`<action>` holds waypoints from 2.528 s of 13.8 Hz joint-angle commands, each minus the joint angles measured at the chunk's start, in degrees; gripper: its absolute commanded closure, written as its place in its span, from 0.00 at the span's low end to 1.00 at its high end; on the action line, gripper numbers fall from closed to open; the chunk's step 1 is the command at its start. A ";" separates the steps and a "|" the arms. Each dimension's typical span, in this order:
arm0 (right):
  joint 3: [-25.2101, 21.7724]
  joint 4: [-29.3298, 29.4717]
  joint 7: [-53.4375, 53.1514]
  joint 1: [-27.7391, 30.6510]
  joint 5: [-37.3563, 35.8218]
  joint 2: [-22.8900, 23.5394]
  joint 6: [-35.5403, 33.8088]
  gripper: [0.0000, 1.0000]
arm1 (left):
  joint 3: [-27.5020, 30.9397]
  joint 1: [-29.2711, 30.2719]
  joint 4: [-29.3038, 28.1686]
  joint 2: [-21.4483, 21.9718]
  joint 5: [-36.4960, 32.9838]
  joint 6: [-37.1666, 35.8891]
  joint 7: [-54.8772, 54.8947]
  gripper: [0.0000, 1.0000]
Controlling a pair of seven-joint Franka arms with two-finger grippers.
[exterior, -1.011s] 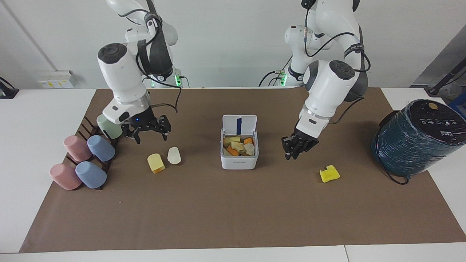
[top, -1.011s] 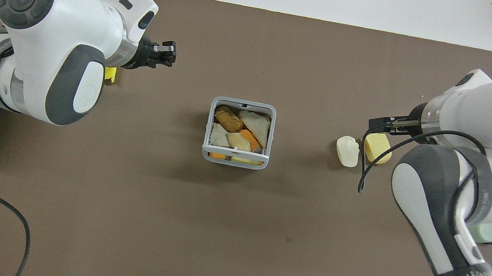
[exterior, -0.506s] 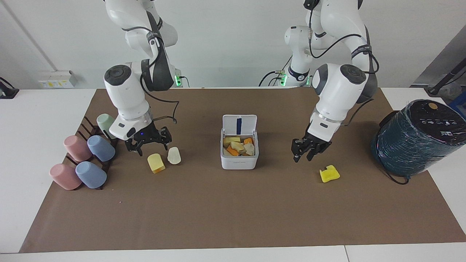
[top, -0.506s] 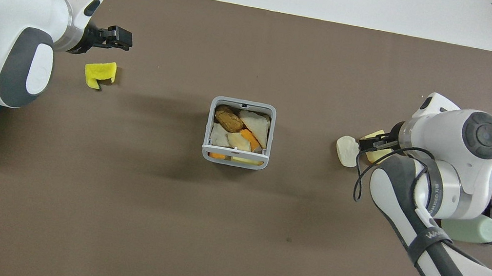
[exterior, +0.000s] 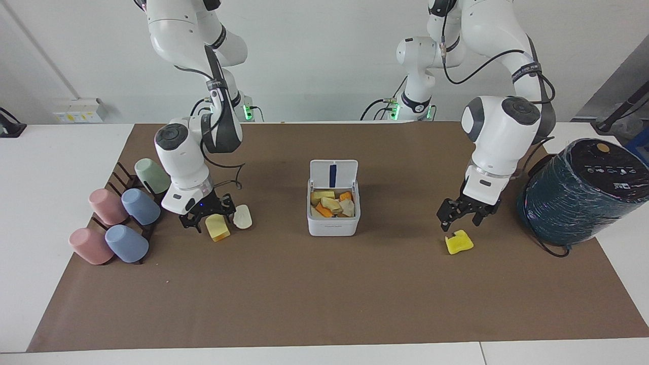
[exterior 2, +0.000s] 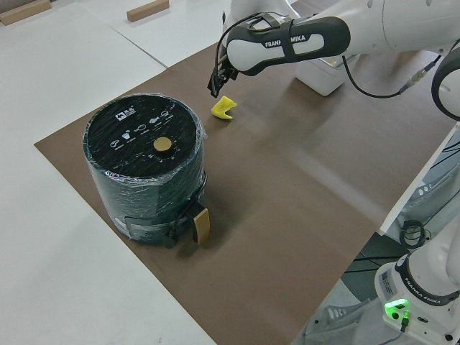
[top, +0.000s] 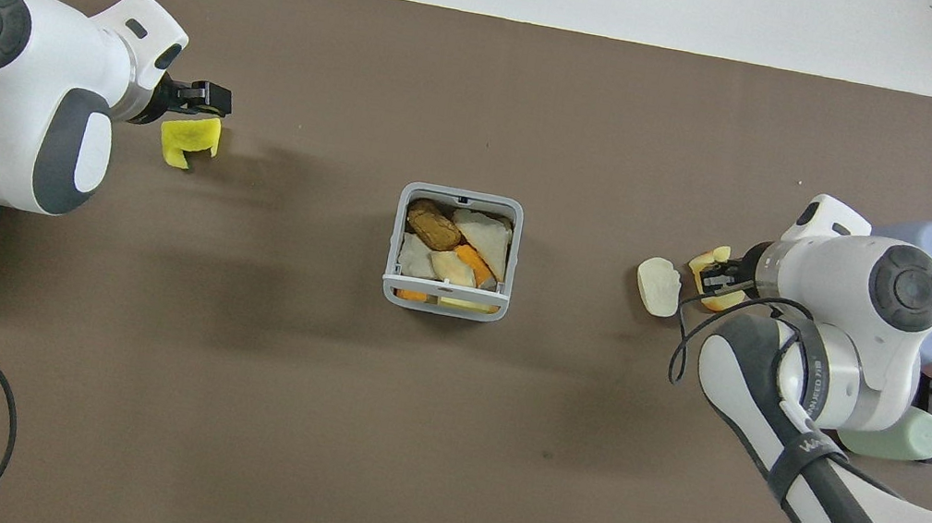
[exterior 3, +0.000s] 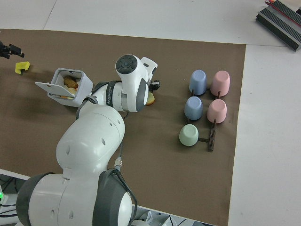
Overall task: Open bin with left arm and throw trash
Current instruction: 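Grasp the yellow clip with the left gripper while the right gripper grasps the sponge, then carry the yellow sponge over the bin with the right gripper and release, then withdraw the right gripper while the left gripper carries the clip toward the bin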
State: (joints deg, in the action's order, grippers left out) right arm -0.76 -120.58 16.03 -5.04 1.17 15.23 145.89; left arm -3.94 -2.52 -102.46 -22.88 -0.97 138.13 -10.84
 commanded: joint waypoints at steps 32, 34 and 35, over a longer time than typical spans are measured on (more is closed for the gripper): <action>11.13 19.60 -40.15 -6.05 4.12 -1.17 -16.69 0.00 | -1.07 -14.69 9.02 0.47 1.40 -6.55 -19.64 1.00; 11.13 14.79 -27.87 -1.05 3.75 -2.83 -16.25 0.00 | -1.07 -17.33 9.90 0.56 2.90 -6.55 -20.98 1.00; 11.13 11.98 -20.93 0.72 3.75 -3.71 -15.90 0.00 | -1.16 -18.48 9.99 0.73 3.26 -6.55 -21.59 1.00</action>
State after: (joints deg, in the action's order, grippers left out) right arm 9.67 -102.05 -14.86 -7.87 6.12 14.38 128.86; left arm -6.03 -18.93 -93.10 -22.87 0.70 133.04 -31.22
